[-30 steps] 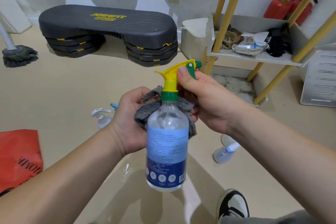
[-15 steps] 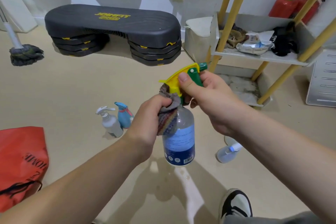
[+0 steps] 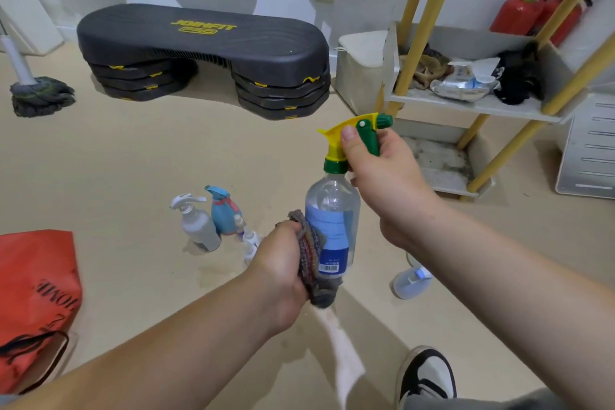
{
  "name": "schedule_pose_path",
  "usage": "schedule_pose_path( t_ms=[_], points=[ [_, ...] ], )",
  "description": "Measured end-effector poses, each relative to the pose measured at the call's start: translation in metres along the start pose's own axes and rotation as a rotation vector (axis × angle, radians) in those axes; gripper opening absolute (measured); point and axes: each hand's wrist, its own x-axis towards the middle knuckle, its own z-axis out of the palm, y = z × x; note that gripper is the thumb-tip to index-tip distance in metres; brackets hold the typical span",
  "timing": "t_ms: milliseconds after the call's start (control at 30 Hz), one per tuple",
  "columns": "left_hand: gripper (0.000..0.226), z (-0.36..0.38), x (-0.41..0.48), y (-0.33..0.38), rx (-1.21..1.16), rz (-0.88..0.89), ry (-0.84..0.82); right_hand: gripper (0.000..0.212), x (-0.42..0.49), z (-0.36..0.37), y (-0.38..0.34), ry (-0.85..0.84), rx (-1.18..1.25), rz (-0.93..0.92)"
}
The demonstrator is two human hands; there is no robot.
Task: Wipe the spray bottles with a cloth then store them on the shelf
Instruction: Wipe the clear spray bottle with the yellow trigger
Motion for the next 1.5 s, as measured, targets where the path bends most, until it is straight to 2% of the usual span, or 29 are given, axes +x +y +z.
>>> schedule_pose_path(
  t_ms=[67, 133, 233, 300, 367, 500, 700, 767, 833, 933, 1000, 1133, 1267, 1367, 1433, 1500],
  points=[
    [0.04, 0.004, -0.004, 0.004, 0.082, 0.08, 0.089, 0.021, 0.0, 0.002, 0.002, 0.002, -0.021, 0.017],
    [0.037, 0.007, -0.007, 0.011, 0.217, 0.242, 0.125, 0.018, -0.003, 0.005, 0.002, -0.021, -0.042, -0.022],
    [0.025, 0.013, -0.017, 0.025, 0.327, 0.525, 0.039, 0.026, -0.007, 0.011, 0.0, -0.078, -0.108, -0.107],
    [0.025, 0.01, -0.019, 0.035, 0.339, 0.598, -0.014, 0.026, -0.009, 0.011, -0.003, -0.121, -0.124, -0.132],
    [0.025, 0.003, -0.016, 0.042, 0.282, 0.572, -0.026, 0.017, -0.01, 0.008, -0.006, -0.162, -0.052, -0.099],
    [0.042, -0.007, -0.016, 0.045, 0.223, 0.439, -0.104, 0.01, -0.012, 0.0, -0.01, -0.27, -0.003, -0.032],
    [0.041, -0.01, -0.021, 0.053, 0.385, 0.564, -0.235, 0.009, -0.008, -0.012, -0.012, -0.272, -0.002, -0.004],
    [0.03, -0.007, -0.023, 0.054, 0.447, 0.594, -0.23, 0.016, -0.008, -0.012, -0.011, -0.239, -0.056, -0.002],
    [0.018, -0.004, -0.024, 0.05, 0.505, 0.66, -0.182, 0.028, -0.005, -0.011, -0.008, -0.134, -0.112, -0.015],
    [0.014, 0.002, -0.024, 0.043, 0.563, 0.796, -0.064, 0.053, -0.002, -0.01, -0.008, 0.023, -0.164, 0.035],
    [0.011, 0.004, -0.025, 0.04, 0.597, 0.871, 0.004, 0.052, -0.002, -0.009, -0.01, 0.002, -0.187, 0.039],
    [0.015, -0.002, -0.021, 0.044, 0.664, 0.983, 0.155, 0.033, -0.002, -0.006, -0.011, 0.039, -0.44, -0.122],
    [0.026, 0.0, -0.023, 0.045, 0.842, 1.07, 0.242, 0.021, -0.014, 0.005, -0.015, -0.203, -0.302, -0.071],
    [0.024, 0.0, -0.02, 0.044, 0.803, 1.037, 0.171, 0.019, -0.016, 0.009, -0.015, -0.269, -0.323, -0.078],
    [0.013, -0.002, -0.018, 0.043, 0.806, 1.029, 0.128, 0.015, -0.015, 0.01, -0.018, -0.316, -0.314, -0.061],
    [0.013, -0.002, -0.02, 0.044, 0.787, 1.035, 0.104, 0.02, -0.014, 0.009, -0.019, -0.381, -0.335, -0.083]
  ],
)
